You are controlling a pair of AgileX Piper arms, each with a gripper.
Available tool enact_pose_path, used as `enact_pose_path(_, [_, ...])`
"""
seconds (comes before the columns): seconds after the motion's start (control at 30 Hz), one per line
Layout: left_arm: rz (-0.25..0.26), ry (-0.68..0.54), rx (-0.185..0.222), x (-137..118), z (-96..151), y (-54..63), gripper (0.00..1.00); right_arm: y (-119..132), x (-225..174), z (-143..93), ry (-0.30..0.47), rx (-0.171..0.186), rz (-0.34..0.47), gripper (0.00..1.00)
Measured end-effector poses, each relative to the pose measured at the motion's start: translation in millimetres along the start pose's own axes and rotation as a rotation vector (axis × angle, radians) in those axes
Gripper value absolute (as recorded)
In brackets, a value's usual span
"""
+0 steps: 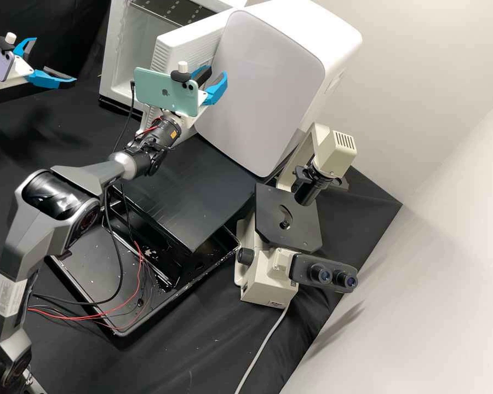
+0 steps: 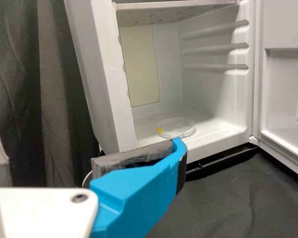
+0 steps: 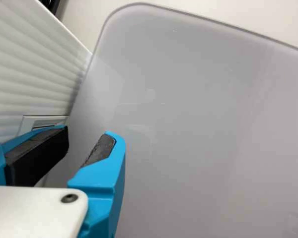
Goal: Close the incubator door
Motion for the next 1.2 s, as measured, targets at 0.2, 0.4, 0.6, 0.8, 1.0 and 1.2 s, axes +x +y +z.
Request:
enact_pose_path(0.2, [0.0, 0.0, 0.0, 0.0, 0.0, 0.0, 1.0, -6.2, 0.3, -12.5, 0.022, 0.04, -0.044, 0.0])
enact_pose_path(0.4, [0.0, 0.0, 0.0, 0.0, 0.0, 0.0, 1.0, -10.3, 5.0, -35.9, 0.097, 0.103, -0.122, 0.0])
enact_pose_path(0.6, [0.0, 0.0, 0.0, 0.0, 0.0, 0.0, 1.0, -10.0, 7.9, -62.0, 0.22, 0.1, -0.173, 0.0])
enact_pose_path(0.8, [0.0, 0.0, 0.0, 0.0, 0.0, 0.0, 1.0, 0.1, 12.7, -73.3, 0.285, 0.133, -0.171, 0.0])
enact_pose_path(1.0, [0.0, 0.0, 0.0, 0.0, 0.0, 0.0, 1.0, 5.4, 15.5, -79.2, 0.323, 0.177, -0.168, 0.0])
enact_pose_path(1.2, [0.0, 0.0, 0.0, 0.0, 0.0, 0.0, 1.0, 6.5, 16.1, -80.1, 0.33, 0.199, -0.166, 0.0])
